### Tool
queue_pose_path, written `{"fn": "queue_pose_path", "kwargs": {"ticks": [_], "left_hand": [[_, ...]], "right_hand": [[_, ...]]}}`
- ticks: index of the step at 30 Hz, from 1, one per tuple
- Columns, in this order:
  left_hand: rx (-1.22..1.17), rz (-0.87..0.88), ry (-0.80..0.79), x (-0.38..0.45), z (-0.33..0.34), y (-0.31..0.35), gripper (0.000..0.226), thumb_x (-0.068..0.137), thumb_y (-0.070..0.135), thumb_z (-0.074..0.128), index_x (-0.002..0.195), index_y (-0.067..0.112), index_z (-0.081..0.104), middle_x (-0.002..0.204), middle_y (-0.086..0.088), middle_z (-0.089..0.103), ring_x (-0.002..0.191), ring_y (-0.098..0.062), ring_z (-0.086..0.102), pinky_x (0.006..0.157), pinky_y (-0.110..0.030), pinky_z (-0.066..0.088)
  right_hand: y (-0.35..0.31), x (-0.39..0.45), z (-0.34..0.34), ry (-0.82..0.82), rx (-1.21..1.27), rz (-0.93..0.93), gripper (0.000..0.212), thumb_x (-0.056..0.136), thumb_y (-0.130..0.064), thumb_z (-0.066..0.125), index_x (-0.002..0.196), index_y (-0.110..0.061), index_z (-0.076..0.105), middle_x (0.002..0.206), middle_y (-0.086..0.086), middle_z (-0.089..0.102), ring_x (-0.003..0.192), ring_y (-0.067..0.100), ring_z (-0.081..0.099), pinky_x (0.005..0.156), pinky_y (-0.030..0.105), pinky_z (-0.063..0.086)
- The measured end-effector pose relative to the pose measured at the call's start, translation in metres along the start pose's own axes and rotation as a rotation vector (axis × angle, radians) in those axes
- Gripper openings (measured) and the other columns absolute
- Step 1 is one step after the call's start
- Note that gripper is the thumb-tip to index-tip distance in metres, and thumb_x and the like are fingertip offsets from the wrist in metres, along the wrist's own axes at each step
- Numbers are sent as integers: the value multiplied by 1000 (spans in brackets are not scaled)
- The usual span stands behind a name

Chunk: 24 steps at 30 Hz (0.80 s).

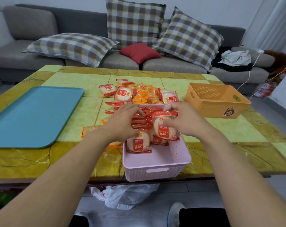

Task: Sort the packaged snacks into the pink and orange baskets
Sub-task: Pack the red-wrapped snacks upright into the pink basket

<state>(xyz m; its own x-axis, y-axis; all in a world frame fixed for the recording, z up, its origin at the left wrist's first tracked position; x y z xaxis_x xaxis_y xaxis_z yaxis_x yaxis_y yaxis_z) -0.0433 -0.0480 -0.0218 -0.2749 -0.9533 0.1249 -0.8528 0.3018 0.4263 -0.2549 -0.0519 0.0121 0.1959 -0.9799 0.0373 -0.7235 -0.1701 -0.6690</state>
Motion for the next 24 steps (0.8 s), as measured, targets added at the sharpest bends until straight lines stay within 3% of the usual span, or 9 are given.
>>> {"fn": "queue_pose_path", "kwargs": {"ticks": [3,5,7,10,15,21,24], "left_hand": [[-12,-49,-81,3,4,-1,100,74,25,84,155,28,25,161,1,26,149,-19,18,118,-35,23],[57,-90,-161,6,10,-2,119,70,28,87,160,30,8,167,0,12,154,-22,4,122,-41,18],[160,-131,-230,9,17,-1,131,68,28,89,160,30,-4,169,0,-2,155,-26,-11,126,-46,10],[249,-154,-253,10,21,1,132,71,20,85,159,30,-12,169,-2,-10,153,-28,-19,126,-50,8],[259,-145,-226,11,24,3,124,74,11,76,159,30,-12,169,-3,-8,153,-29,-19,125,-50,10],[266,-148,-198,8,24,0,121,74,17,76,160,31,-9,169,-3,-6,154,-29,-18,124,-54,12],[260,-167,-201,7,24,2,121,74,17,77,160,31,-8,169,-2,-8,154,-29,-18,124,-55,12]], "right_hand": [[-7,1,5,15,-212,-54,33,71,-37,89,93,-34,64,99,-11,69,88,18,69,75,40,59],[-9,3,7,36,-335,-78,36,70,-42,88,94,-38,61,102,-11,66,91,15,64,79,38,55],[-9,3,9,29,-413,-77,38,71,-42,88,99,-37,63,99,-11,64,85,15,62,72,33,51],[-9,5,13,2,-520,-101,41,70,-39,89,102,-36,64,100,-12,60,91,14,58,66,31,40],[-9,13,25,-30,-623,-198,38,66,-33,89,98,-36,68,101,-10,56,103,20,58,71,33,46],[-8,14,22,-88,-656,-241,49,62,-37,92,103,-33,66,99,-10,49,98,15,46,80,35,45],[-4,13,15,-123,-692,-210,51,63,-28,93,104,-33,63,98,-8,47,98,15,43,85,36,45]]}}
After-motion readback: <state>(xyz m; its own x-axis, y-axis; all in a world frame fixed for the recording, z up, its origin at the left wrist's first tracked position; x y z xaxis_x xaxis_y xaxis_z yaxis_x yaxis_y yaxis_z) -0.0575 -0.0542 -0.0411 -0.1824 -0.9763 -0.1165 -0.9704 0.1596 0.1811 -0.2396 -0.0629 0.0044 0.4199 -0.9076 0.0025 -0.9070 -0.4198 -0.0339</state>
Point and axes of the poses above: each hand's wrist, its own x-axis towards the middle knuckle, its own z-axis out of the palm, y = z × x, the point moved 3 cm from there along x, towards the middle knuckle
